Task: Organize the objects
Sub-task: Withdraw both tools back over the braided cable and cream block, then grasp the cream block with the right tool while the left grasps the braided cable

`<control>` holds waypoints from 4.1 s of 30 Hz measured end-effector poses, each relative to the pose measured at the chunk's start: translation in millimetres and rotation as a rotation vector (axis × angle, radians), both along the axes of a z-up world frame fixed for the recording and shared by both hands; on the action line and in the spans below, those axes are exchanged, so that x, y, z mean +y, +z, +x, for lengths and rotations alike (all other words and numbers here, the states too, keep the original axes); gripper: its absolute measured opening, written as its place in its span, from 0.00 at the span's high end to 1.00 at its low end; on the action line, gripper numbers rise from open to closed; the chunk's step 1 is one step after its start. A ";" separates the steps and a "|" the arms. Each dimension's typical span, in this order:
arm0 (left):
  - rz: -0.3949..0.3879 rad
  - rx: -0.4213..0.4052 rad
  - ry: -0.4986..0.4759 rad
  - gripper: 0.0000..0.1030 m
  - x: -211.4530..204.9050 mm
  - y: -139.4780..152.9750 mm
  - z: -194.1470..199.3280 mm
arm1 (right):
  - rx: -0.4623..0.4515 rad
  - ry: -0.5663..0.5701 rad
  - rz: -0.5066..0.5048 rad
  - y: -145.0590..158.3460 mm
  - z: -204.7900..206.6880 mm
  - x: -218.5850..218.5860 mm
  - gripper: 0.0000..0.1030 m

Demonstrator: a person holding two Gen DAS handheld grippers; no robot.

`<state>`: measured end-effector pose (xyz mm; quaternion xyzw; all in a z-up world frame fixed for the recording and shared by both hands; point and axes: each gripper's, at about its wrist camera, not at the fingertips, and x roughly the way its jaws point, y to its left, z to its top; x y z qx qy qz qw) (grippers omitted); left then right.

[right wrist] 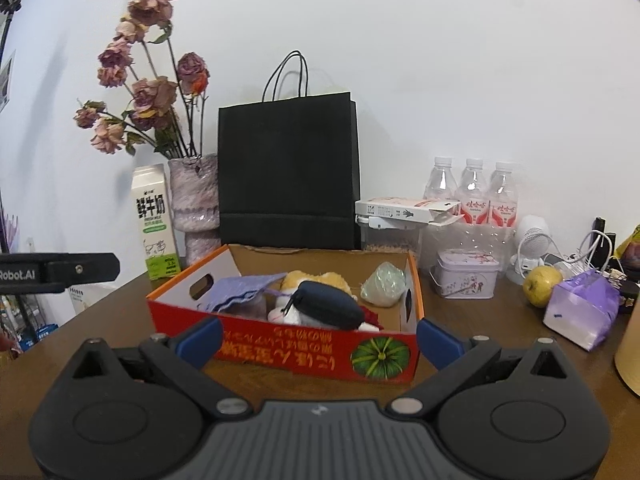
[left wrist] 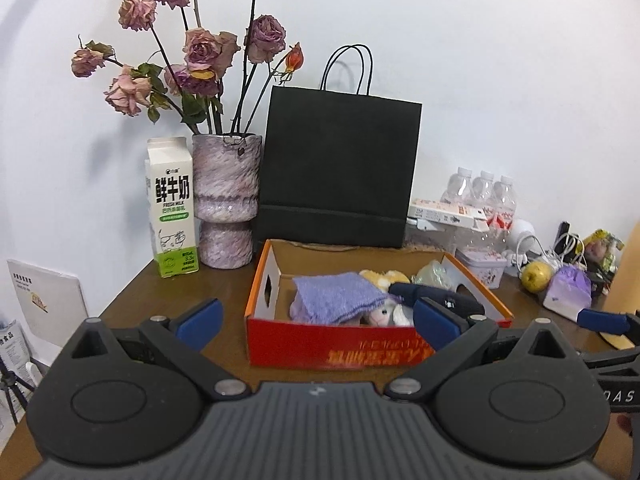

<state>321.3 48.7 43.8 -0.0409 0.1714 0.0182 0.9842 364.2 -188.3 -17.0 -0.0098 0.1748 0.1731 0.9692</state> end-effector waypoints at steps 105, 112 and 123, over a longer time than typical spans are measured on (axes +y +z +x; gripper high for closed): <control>0.030 0.431 -0.142 0.00 -70.0 -94.7 22.3 | 0.174 0.039 0.005 -80.6 -54.5 -50.4 0.68; 0.083 0.423 -0.120 0.00 -75.6 -115.2 35.5 | 0.172 0.042 0.004 -81.6 -55.7 -50.0 0.68; 0.085 0.379 -0.125 0.00 -73.2 -119.1 29.6 | 0.200 0.009 0.012 -84.9 -51.0 -50.6 0.68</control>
